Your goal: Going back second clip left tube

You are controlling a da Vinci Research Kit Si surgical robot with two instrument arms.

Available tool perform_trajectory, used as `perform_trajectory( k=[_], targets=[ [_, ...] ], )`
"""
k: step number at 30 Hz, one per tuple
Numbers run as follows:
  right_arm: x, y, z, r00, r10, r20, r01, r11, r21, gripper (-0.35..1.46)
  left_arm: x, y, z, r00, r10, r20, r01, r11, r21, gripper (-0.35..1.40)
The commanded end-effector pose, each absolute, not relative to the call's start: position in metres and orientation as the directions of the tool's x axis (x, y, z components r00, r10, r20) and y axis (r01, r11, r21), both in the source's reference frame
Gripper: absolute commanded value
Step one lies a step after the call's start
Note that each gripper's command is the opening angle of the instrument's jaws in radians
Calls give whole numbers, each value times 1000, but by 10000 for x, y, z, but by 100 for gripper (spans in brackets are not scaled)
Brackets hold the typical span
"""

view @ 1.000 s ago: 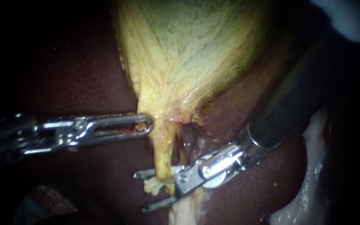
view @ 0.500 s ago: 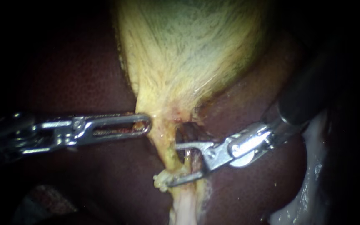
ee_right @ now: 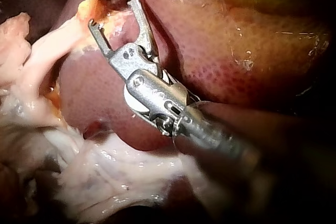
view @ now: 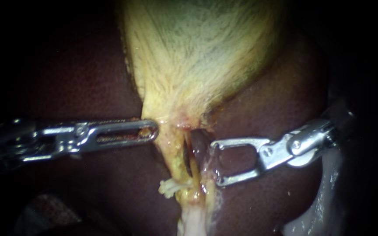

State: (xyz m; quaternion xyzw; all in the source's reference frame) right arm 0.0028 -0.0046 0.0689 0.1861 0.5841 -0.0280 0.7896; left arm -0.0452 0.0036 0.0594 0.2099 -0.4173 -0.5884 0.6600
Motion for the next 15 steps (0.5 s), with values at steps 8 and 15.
perform_trajectory(
  k=[8,15],
  targets=[
    [19,-44,678,324,156,-933,241,940,241,60,-459,33,603,-43,-951,308,605,220,765,-35],
    [18,-45,677,324,155,-933,242,940,240,60,-476,32,617,-38,-951,308,603,224,765,-35]
  ],
)
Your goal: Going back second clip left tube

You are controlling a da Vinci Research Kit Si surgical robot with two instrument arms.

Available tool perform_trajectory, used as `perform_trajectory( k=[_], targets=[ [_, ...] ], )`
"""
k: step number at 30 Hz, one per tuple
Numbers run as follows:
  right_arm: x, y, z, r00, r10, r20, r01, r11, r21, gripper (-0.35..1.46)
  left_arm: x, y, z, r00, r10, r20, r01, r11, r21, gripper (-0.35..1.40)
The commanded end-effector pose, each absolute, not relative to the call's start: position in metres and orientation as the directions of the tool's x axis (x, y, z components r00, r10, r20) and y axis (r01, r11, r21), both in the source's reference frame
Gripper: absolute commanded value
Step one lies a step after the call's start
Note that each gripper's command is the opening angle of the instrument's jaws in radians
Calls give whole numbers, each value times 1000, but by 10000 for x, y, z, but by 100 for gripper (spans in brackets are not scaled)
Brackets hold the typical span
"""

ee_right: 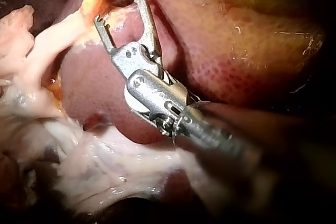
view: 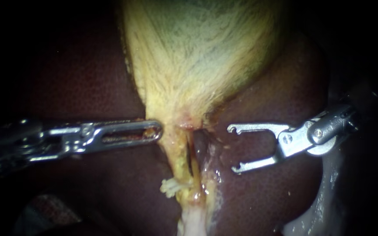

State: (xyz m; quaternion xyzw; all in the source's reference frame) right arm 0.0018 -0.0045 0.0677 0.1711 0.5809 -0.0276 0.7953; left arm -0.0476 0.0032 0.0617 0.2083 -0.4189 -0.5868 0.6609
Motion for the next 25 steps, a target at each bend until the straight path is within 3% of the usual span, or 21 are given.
perform_trajectory(
  k=[1,6,25],
  targets=[
    [17,-45,677,324,155,-933,243,940,240,60,-479,32,619,-37,-951,308,602,225,766,-35],
    [15,-45,677,323,155,-934,243,940,240,60,-492,30,632,-28,-951,307,603,229,764,-35],
    [14,-46,676,323,155,-934,244,940,240,60,-493,29,632,-24,-952,305,603,229,764,-35]
  ],
)
